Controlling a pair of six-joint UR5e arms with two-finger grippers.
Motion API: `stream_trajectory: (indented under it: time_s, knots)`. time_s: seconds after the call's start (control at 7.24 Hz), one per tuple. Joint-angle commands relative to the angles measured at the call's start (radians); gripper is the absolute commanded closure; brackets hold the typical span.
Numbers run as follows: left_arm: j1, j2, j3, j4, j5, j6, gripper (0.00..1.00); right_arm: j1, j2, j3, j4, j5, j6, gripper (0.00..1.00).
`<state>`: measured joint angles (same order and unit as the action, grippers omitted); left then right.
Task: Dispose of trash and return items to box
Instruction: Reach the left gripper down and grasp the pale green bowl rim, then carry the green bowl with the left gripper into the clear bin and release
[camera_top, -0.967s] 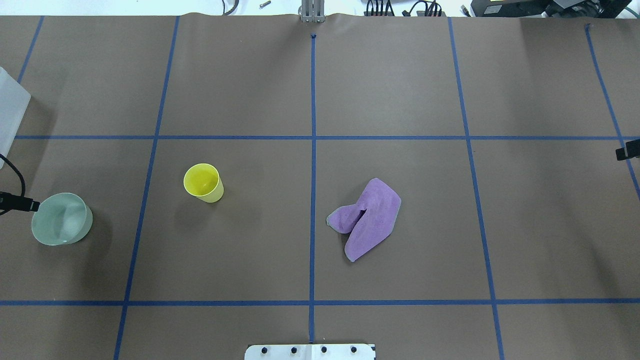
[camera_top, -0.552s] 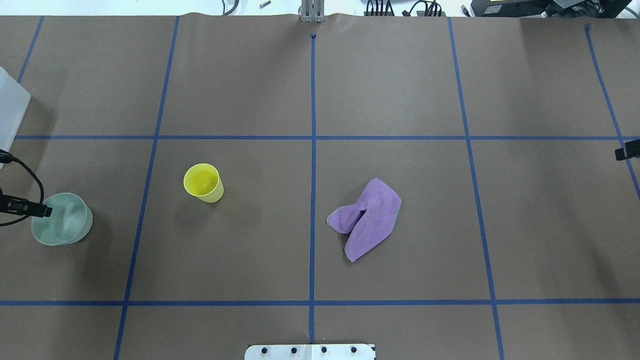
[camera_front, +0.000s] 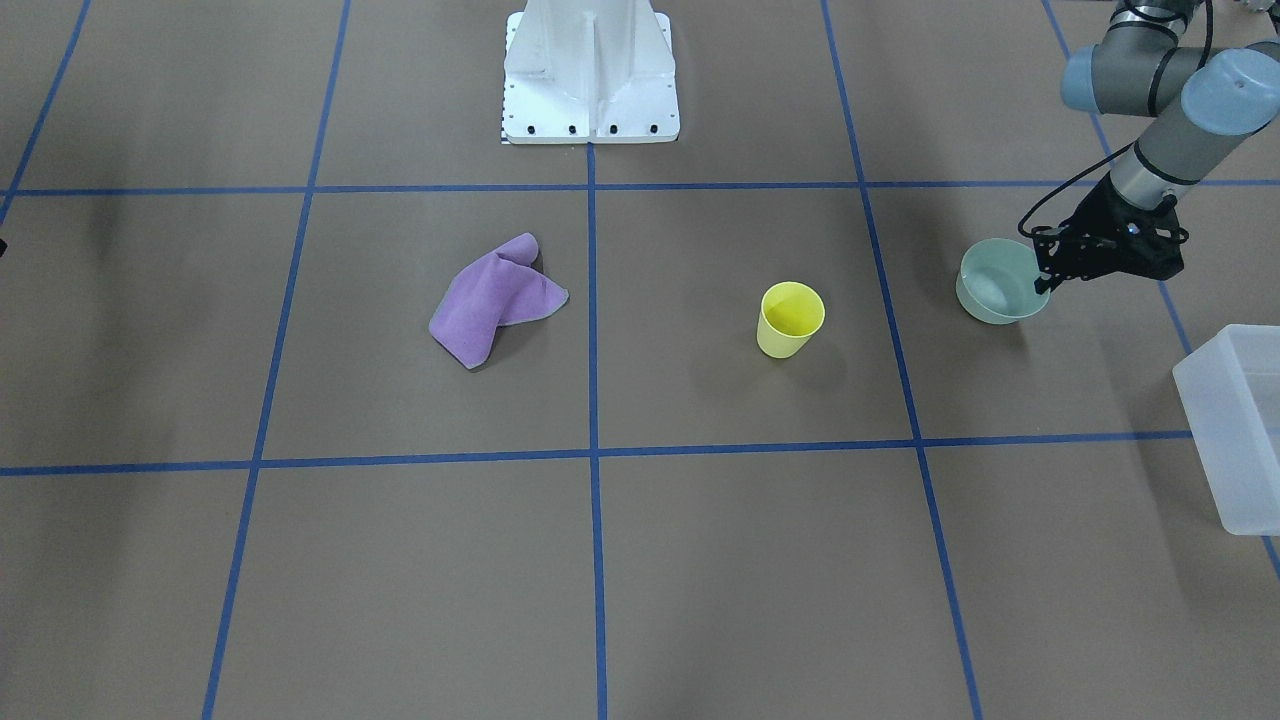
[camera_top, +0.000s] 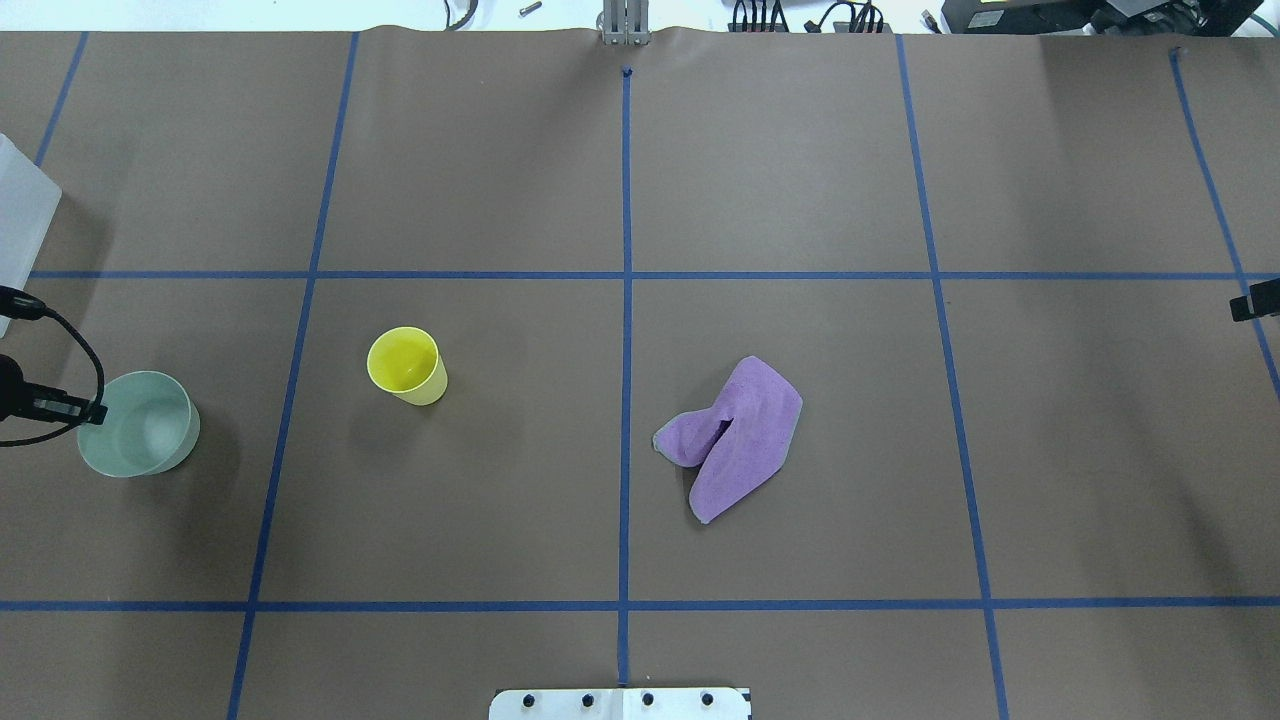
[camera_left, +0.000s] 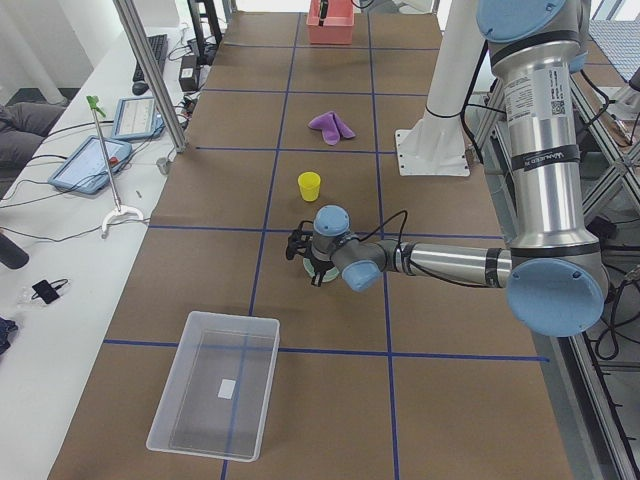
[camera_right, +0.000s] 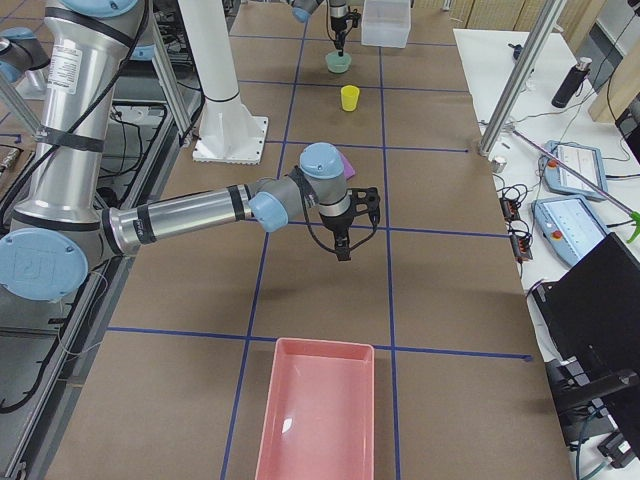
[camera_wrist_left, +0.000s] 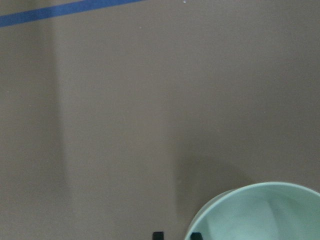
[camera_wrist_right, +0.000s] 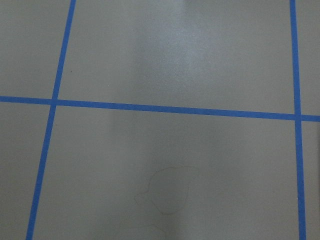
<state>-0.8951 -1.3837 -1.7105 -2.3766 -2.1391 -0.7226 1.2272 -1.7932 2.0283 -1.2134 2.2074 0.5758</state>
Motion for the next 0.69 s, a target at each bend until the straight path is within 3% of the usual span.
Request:
stream_trajectory:
  time_s: [0.0,0.28,0.55]
  knots:
    - [-0.129,0.003,-0.023,0.007,-0.123,0.079,1.0,-0.002,0.002,0.0,0.0,0.0,0.001,0.0]
    - [-0.288,0.003,-0.018,0.116,-0.177,0.238,1.0,-0.005,0.002,0.0,0.0,0.0,0.001,0.0]
    - [-0.446,-0.064,-0.017,0.369,-0.182,0.499,1.0,-0.008,0.002,-0.002,0.0,0.0,0.001,0.0]
